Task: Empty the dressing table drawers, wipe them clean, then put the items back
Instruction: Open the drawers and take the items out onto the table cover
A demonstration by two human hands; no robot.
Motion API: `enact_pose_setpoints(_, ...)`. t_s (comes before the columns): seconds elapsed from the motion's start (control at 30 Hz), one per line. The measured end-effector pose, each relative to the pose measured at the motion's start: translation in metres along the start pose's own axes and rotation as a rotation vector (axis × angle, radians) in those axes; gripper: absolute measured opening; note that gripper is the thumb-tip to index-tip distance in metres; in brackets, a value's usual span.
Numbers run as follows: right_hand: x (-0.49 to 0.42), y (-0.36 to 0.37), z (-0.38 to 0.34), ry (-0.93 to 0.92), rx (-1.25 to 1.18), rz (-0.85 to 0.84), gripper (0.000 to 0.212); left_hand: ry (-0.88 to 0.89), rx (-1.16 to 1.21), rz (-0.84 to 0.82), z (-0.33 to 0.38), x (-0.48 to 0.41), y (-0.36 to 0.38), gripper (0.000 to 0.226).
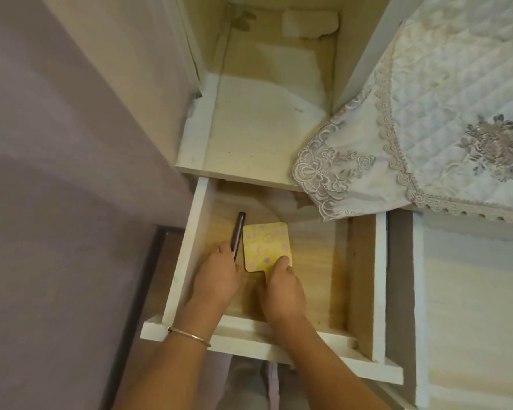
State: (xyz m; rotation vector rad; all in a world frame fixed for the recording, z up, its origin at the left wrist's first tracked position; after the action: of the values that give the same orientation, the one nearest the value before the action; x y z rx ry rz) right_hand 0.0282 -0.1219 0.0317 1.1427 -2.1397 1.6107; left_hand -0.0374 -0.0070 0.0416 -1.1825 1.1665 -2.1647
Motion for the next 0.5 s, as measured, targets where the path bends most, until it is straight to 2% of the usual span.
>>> enact_pose_setpoints(0.1,0.003,-0.011,0.007,0.053,-0.141,-0.002,0.032,0.029,0.007,0.009,0.005,0.008,-0.008,0.025)
enact_pose_setpoints(0.2,0.011,-0.033,0.012,-0.007,-0.25,0.023,0.034,0.066,0.031,0.043,0.013,0.023,-0.02,0.023)
enact_pose_setpoints(0.37,0.032,-0.068,0.028,-0.15,-0.154,0.051,0.035,0.108,0.14,0.075,0.035,0.05,-0.042,0.022)
enact_pose_setpoints(0.5,0.052,-0.109,0.042,-0.258,-0.136,0.117,0.035,0.272,0.275,0.144,0.076,0.068,-0.067,0.024)
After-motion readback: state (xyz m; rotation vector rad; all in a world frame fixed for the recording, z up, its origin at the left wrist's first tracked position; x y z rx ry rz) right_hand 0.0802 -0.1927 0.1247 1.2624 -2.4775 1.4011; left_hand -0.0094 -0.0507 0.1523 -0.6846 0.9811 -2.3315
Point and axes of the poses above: each hand's wrist, its own x-axis away from the middle knuckle, its own y-axis out of the palm, z = x × y, the point moved 6 cm from there along -x, towards the middle knuckle, and after that the axes turned 2 degrees about -x, right-handed, at the moved point
